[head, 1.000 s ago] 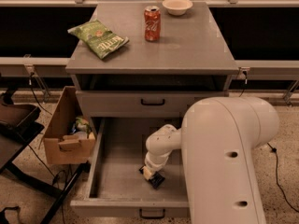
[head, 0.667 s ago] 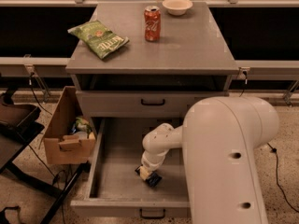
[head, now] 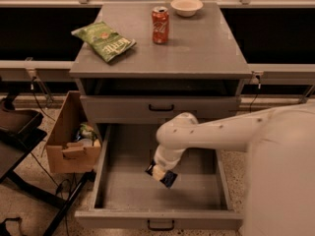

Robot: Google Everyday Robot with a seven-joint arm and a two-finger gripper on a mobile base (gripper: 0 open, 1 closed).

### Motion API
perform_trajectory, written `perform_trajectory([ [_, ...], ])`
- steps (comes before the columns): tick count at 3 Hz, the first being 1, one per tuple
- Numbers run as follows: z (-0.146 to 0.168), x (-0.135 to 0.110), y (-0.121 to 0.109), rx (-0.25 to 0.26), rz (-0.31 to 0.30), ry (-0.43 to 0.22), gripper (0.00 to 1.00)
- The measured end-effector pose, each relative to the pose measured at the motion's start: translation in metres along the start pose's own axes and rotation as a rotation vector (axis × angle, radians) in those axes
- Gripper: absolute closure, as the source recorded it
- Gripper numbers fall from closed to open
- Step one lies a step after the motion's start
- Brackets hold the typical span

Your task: Pick rxbar blueberry from middle drawer and place on counter

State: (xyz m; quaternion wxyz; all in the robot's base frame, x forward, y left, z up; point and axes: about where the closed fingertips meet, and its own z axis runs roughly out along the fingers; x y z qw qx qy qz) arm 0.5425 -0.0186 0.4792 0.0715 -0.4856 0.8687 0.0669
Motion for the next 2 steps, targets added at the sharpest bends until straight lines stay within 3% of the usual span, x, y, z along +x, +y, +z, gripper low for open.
perform_trajectory([
  [2, -0.194, 0.024, -0.044, -0.027, 0.014, -0.116, 1.00],
])
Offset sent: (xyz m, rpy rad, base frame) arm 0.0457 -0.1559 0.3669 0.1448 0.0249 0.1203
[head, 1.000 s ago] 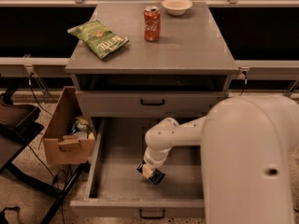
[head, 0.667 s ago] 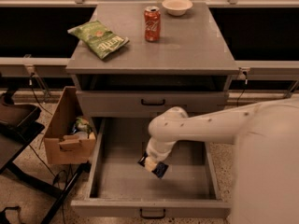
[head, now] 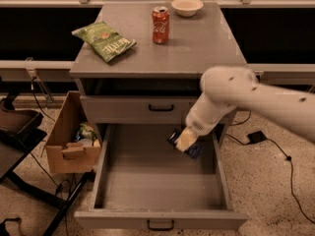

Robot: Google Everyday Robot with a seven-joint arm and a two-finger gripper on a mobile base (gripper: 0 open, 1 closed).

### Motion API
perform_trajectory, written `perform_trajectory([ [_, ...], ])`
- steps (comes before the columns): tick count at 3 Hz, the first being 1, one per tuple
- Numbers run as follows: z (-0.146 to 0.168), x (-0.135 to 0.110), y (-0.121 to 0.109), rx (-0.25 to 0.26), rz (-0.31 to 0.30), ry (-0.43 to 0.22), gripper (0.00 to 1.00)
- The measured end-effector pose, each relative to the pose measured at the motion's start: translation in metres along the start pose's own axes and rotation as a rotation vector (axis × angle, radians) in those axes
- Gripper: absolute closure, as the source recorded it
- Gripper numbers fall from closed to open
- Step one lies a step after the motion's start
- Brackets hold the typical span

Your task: Pick rxbar blueberry from middle drawer and place on counter

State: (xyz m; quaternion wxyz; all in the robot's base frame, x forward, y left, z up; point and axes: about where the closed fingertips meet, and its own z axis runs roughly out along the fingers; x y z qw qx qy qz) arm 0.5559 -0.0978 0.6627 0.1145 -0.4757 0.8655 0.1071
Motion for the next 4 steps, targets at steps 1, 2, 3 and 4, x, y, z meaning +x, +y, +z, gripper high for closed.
perform_trajectory([
  [1, -0.086, -0.005, -0.026, -0.007, -0.008, -0.038, 1.00],
  [2, -0.156, -0.014, -0.039, -0.026, 0.040, -0.068, 1.00],
  [3, -0.237, -0.065, -0.056, 0.028, 0.109, -0.177, 1.00],
  [4, -0.283, -0.114, -0.067, 0.091, 0.177, -0.305, 1.00],
])
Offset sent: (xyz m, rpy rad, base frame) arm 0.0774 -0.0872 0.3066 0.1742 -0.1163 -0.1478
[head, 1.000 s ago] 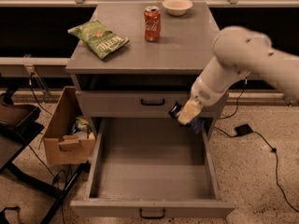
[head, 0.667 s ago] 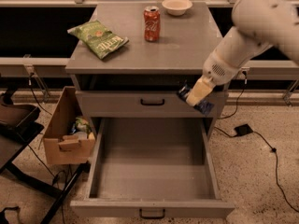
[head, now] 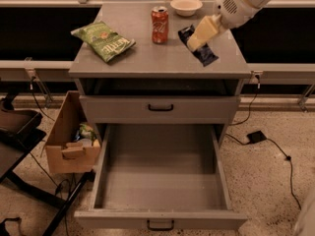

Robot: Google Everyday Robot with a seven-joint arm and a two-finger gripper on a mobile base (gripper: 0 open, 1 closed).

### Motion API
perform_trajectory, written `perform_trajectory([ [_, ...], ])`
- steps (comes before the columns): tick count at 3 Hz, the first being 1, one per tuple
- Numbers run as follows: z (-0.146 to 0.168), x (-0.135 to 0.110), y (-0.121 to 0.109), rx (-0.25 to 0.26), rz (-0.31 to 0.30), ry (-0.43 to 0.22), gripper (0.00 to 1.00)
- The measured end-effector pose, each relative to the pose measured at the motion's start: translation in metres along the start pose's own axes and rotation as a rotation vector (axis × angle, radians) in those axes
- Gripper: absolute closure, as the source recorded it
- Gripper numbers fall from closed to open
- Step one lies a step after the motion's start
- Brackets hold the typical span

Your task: Pick rxbar blueberry from middle drawer and place on counter

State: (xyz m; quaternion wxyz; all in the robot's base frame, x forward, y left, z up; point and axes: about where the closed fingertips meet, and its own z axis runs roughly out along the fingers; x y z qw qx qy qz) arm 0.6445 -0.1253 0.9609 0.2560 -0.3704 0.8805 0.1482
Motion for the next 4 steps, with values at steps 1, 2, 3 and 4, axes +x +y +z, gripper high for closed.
perform_trajectory([
  [1, 0.009, -0.052, 0.005, 0.056, 0.025, -0.095, 1.00],
  [2, 0.051, -0.086, -0.003, 0.127, 0.050, -0.124, 1.00],
  [3, 0.125, -0.101, -0.035, 0.239, 0.092, -0.066, 1.00],
  [4, 0.168, -0.097, -0.061, 0.322, 0.123, 0.006, 1.00],
])
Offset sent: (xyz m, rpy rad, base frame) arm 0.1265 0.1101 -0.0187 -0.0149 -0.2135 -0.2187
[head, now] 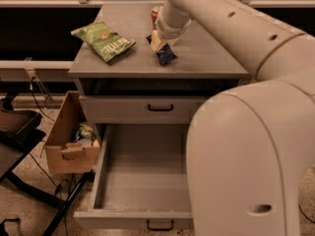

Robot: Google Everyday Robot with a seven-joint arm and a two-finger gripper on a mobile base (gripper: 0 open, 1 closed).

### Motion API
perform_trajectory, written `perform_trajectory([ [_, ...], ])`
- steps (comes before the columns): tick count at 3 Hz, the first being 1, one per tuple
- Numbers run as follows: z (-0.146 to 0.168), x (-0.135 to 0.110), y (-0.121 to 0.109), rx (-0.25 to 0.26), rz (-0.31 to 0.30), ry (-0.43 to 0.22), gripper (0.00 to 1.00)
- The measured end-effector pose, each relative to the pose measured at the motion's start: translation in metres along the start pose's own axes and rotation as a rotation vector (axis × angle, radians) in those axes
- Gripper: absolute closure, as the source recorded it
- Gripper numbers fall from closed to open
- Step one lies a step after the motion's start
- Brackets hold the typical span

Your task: Pick rxbar blueberry from middle drawer and place on counter

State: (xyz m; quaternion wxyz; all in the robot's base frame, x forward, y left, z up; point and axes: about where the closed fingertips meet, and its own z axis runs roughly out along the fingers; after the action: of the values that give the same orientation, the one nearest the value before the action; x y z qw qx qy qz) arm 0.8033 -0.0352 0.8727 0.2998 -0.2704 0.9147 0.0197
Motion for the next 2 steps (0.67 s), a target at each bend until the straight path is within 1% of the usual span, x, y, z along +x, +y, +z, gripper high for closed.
perform_trajectory([
  [1, 0.0039, 0.0017, -0.0015, 0.007, 0.002, 0.007, 0.73],
  [2, 0.0039, 0.0017, -0.0015, 0.007, 0.002, 0.007, 0.50],
])
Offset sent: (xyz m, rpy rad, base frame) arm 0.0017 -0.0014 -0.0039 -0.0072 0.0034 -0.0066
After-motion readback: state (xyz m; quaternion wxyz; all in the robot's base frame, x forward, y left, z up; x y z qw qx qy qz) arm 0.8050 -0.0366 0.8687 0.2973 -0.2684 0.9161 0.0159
